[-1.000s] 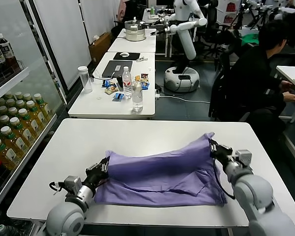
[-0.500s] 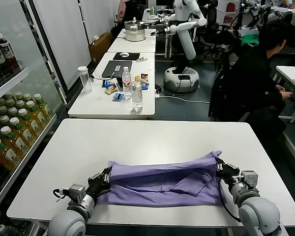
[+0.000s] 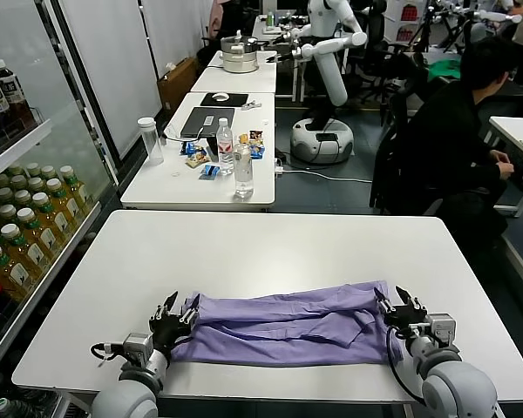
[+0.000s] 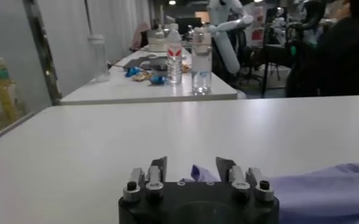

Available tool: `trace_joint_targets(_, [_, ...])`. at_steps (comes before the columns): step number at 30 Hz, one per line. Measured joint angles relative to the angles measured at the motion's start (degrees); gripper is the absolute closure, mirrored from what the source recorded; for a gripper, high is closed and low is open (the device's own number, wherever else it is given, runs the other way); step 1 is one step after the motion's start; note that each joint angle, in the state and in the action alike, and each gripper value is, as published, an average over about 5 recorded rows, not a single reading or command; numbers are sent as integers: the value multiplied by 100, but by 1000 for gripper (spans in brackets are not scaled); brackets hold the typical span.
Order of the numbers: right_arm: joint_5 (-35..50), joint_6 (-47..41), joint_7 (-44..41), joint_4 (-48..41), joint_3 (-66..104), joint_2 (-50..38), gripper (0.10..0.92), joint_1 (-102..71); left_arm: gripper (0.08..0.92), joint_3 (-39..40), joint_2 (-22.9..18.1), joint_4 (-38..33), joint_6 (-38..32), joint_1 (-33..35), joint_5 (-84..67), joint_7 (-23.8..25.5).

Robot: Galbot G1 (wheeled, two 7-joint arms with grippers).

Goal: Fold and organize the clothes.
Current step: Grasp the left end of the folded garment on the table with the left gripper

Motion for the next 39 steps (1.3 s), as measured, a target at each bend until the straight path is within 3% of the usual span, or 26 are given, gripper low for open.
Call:
trace_joint_targets(5, [-101, 32, -19, 199, 58, 41, 238, -252, 243, 54, -365, -45, -43, 212, 263, -229])
trace_joint_targets(11, [-160, 49, -25, 365, 85, 61, 203, -450, 186, 184, -790, -12, -17, 333, 592, -422])
trace_joint_targets(14, [-180, 61, -26, 417, 106, 59, 203, -516, 236, 224, -931, 58, 0, 346, 718, -479])
trace_joint_targets(23, [-192, 77, -28, 548, 165, 27, 202, -611, 492, 252, -1144, 335, -70, 364, 841, -486])
trace_joint_targets(34, [-107, 91, 8, 658, 246, -23, 203, -637, 812, 94, -1140, 396, -154, 364, 457, -282])
trace_joint_targets(39, [-29, 102, 52, 698, 263, -66, 203, -596, 878, -192, -992, 338, -158, 415, 131, -218])
